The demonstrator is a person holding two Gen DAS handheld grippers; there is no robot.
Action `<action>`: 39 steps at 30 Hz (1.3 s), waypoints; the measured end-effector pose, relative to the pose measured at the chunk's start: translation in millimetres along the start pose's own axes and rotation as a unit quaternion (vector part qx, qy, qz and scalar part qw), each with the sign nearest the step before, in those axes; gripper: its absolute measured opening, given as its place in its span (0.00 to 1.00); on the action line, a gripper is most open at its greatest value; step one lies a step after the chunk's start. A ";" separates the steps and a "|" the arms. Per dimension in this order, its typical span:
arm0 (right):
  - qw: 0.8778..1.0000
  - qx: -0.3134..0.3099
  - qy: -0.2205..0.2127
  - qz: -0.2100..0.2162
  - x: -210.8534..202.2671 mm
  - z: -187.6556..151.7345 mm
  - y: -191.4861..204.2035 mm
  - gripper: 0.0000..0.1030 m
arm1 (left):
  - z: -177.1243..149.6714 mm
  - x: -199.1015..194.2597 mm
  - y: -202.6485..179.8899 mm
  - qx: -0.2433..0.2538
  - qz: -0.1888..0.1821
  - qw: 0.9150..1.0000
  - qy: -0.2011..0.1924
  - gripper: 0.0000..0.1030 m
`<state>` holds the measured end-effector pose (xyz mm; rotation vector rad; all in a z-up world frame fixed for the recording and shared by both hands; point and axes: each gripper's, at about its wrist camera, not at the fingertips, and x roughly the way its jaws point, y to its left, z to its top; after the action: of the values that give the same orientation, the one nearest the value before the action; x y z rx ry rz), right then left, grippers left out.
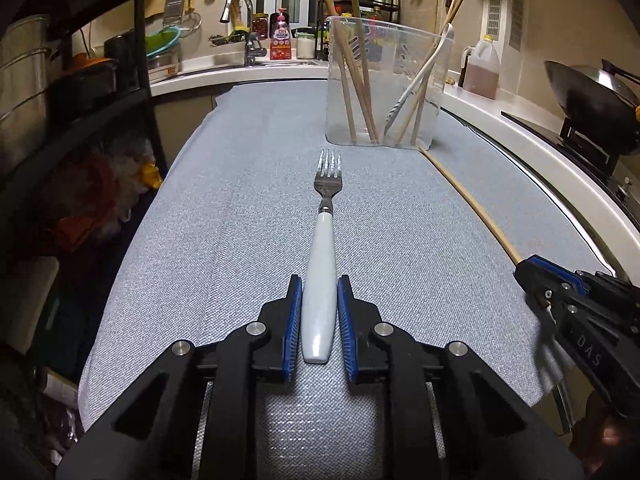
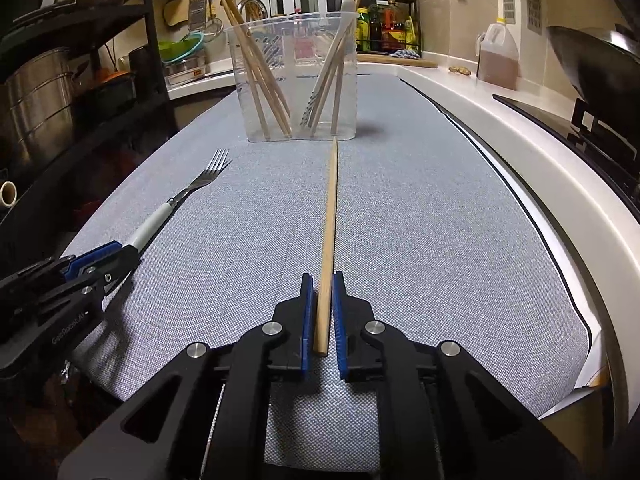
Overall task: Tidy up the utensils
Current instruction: 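Close the left tool on the white fork handle while the right tool holds the chopstick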
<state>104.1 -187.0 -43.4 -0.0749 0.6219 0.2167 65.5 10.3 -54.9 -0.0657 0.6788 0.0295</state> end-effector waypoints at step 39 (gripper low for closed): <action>1.000 -0.005 -0.020 -0.002 -13.4 8.6 1.4 0.06 | 2.6 -8.8 -10.2 0.017 0.008 1.000 -0.022 0.17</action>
<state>98.1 -186.9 -28.6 -0.0802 0.5815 0.2176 60.7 0.3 -46.8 -0.0263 0.6359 0.0347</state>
